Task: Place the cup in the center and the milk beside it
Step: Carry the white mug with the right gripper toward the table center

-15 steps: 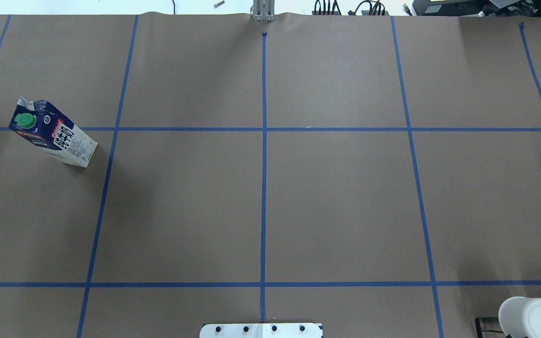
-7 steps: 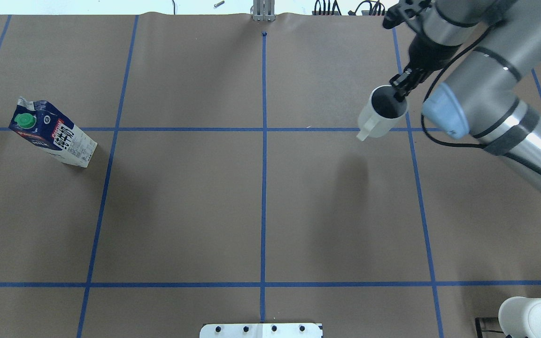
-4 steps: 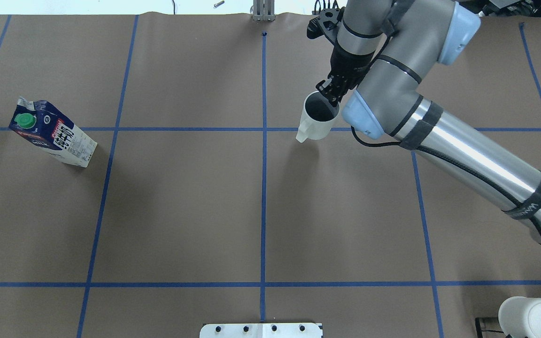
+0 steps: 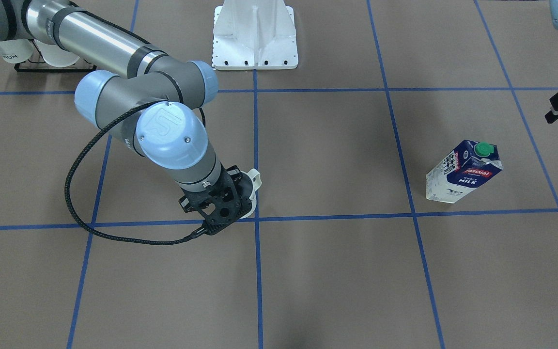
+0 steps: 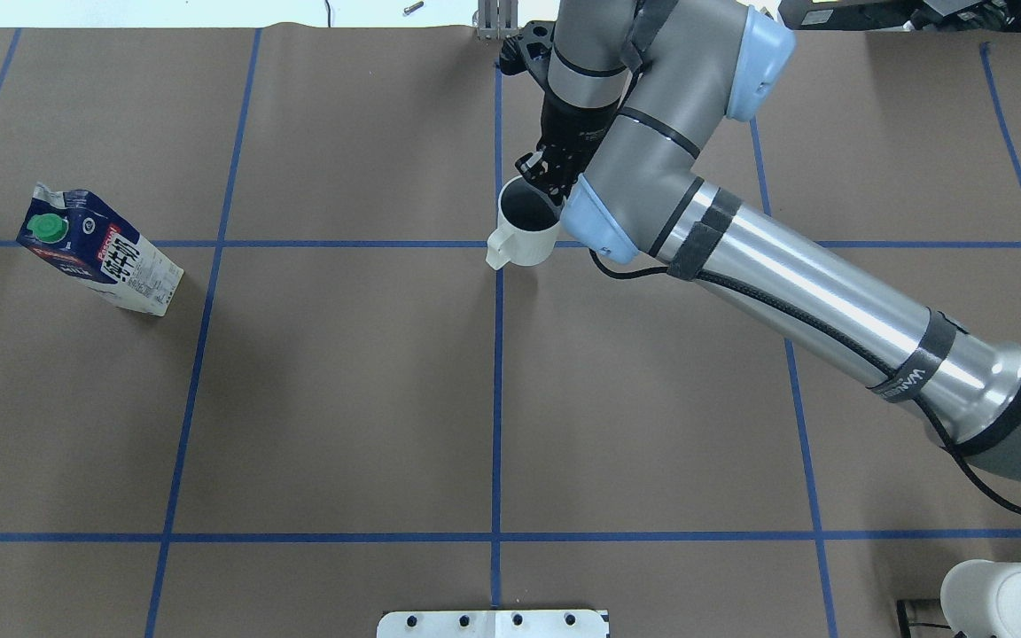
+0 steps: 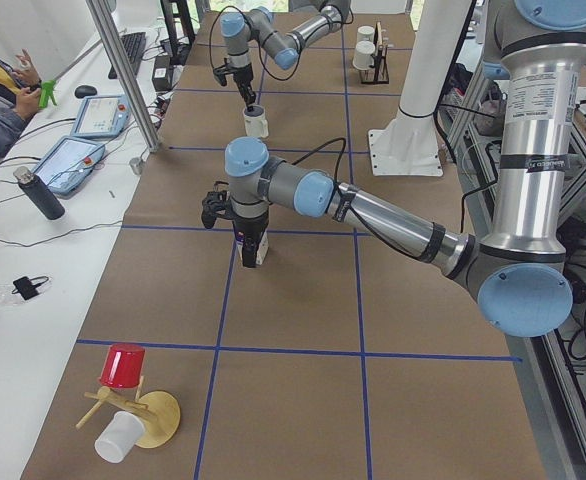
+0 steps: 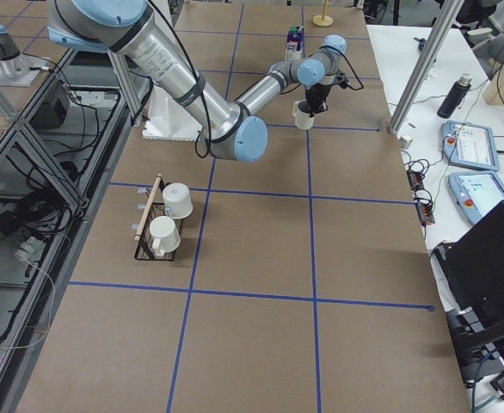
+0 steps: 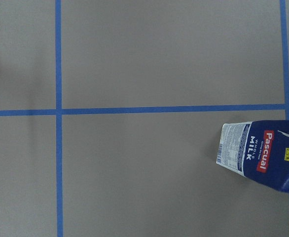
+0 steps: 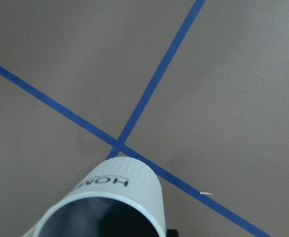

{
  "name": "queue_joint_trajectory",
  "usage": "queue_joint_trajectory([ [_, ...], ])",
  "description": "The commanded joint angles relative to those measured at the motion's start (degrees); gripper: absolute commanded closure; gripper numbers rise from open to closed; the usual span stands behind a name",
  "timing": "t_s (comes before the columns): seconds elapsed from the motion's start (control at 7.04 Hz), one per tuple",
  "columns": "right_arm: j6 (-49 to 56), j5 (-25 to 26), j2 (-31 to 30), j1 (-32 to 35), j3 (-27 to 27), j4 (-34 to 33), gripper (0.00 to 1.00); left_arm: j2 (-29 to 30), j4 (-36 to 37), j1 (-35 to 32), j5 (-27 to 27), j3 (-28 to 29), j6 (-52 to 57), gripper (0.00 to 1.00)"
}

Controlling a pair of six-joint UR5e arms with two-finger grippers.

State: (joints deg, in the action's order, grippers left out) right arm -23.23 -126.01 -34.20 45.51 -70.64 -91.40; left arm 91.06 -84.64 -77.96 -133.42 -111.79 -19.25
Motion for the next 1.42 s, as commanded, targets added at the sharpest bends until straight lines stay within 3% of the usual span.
queue_joint_trajectory([
  [0.0,-0.2,1.0,1.2,-1.0,4.4,4.5,1.0,0.0,0.0,-0.1,0.0,-0.3,0.0,0.02],
  [1.28,-2.7,3.5,4.4,-2.4,10.8,8.4,1.0,-0.1,0.1,-0.3,0.0,-1.1,-0.2,0.02],
])
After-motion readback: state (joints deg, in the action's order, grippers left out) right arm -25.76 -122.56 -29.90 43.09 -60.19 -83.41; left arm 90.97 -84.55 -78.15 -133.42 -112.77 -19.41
